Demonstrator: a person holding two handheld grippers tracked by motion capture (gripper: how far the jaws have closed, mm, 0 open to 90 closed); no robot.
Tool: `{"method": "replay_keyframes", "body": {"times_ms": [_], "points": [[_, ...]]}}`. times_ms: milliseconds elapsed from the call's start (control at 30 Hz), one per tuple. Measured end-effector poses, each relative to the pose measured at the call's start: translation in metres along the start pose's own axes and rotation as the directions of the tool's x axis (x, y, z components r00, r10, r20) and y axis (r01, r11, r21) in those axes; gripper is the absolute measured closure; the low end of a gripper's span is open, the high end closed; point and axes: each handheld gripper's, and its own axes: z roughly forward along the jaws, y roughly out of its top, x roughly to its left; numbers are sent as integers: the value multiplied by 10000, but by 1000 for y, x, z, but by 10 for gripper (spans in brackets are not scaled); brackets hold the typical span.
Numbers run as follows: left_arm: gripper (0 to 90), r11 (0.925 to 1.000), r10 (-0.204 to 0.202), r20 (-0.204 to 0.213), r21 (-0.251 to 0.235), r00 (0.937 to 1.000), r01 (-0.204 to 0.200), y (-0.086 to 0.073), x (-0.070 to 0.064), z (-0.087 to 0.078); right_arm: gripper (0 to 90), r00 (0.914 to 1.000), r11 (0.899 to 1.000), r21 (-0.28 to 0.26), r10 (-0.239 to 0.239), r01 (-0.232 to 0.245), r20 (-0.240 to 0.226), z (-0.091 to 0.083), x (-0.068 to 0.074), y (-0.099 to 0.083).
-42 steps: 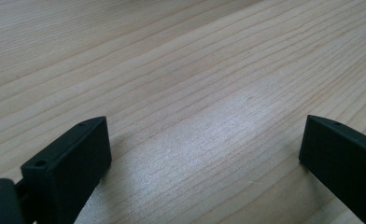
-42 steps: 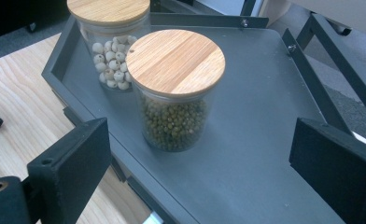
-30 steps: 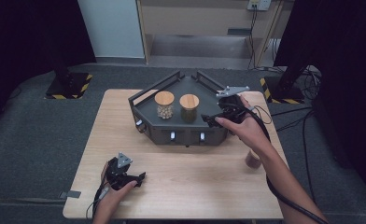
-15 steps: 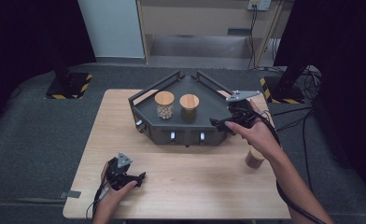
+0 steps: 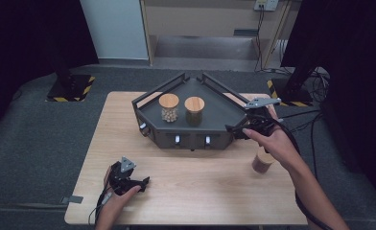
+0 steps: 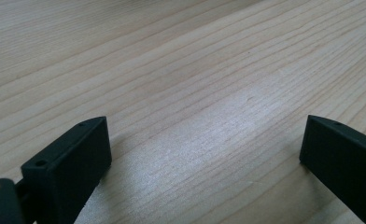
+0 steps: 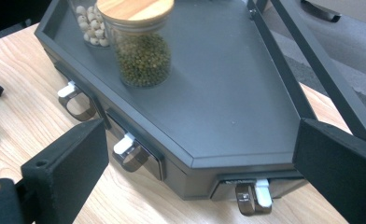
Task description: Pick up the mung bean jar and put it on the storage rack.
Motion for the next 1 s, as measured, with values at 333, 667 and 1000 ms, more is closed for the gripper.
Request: {"method": "replay_keyframes", "body": {"times_ms": [333, 667, 1000], "points": [[8, 10000, 0, -1, -3, 10000, 0, 0, 0, 0, 39, 9995, 9997, 3, 254, -254, 167, -6, -6, -14], [8, 10000, 2, -4, 0, 10000, -2, 0, 0, 0, 39, 9986, 9991, 51, 424, -426, 323, -10, -12, -25], [8, 10000, 1, -6, -3, 10000, -1, 0, 0, 0, 38, 9969, 9980, 112, 619, -625, 493, -12, -17, -38]]}}
